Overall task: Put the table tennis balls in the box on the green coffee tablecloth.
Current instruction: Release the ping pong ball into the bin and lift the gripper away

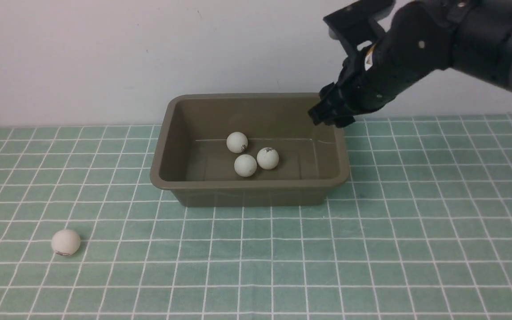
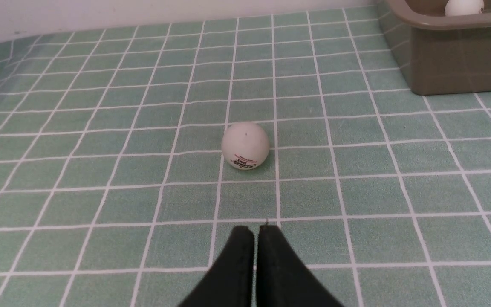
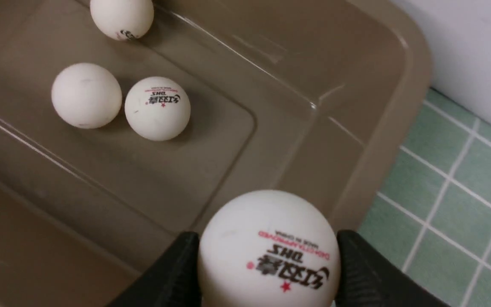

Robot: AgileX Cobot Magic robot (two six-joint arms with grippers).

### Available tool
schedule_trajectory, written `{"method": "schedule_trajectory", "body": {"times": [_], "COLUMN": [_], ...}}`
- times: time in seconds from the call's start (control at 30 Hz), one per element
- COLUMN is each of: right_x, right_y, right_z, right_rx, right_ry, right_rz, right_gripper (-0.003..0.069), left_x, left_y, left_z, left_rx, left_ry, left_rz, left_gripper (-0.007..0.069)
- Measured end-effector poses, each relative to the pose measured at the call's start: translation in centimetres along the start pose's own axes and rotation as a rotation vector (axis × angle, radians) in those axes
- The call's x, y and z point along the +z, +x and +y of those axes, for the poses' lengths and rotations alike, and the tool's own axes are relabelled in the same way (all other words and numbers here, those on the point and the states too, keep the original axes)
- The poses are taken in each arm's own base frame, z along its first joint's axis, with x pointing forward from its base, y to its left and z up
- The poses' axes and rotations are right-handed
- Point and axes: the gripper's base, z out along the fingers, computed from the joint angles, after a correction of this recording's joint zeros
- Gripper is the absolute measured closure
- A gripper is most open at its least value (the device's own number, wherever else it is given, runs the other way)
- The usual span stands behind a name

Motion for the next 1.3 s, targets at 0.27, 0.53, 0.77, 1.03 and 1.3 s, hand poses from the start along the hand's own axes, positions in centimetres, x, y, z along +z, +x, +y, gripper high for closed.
{"method": "schedule_trajectory", "body": {"times": [0.27, 0.53, 0.77, 1.03, 1.3], "right_x": [4.9, 6.3, 6.4, 7.4, 2.7], "right_y": [0.0, 0.1, 0.0, 0.2, -3.9], "right_z": [0.7, 1.6, 2.2, 2.4, 1.1], "right_rx": [-0.045, -0.038, -0.011, 0.003, -0.04], "right_ry": [-0.036, -0.117, -0.178, -0.195, -0.16], "right_rz": [0.059, 0.053, 0.032, 0.046, -0.024], "right_gripper": [0.0298, 0.0298, 0.0298, 0.0216, 0.0221], "left_x": [0.0, 0.0, 0.0, 0.0, 0.0], "left_y": [0.0, 0.0, 0.0, 0.0, 0.0], "left_z": [0.0, 0.0, 0.0, 0.0, 0.0], "left_rx": [0.0, 0.0, 0.0, 0.0, 0.0], "left_ry": [0.0, 0.0, 0.0, 0.0, 0.0], "left_rz": [0.0, 0.0, 0.0, 0.0, 0.0], "left_gripper": [0.0629, 0.0629, 0.0629, 0.0629, 0.0629]}}
